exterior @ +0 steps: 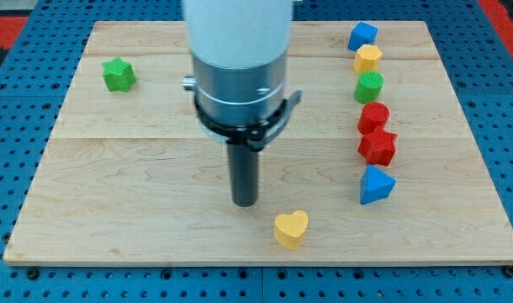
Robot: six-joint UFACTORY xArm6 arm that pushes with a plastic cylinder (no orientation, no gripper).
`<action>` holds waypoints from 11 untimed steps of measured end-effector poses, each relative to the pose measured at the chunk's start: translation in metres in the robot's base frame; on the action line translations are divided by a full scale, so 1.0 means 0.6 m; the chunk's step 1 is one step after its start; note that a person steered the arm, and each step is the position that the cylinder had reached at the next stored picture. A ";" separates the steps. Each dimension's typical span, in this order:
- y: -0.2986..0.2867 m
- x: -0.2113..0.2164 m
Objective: Move the yellow heart below the blue triangle
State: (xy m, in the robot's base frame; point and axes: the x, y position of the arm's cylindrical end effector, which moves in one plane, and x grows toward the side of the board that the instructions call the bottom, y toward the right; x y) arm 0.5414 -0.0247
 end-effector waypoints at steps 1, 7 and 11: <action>0.062 0.083; 0.184 0.039; 0.285 0.119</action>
State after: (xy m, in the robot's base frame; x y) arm 0.6126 0.1463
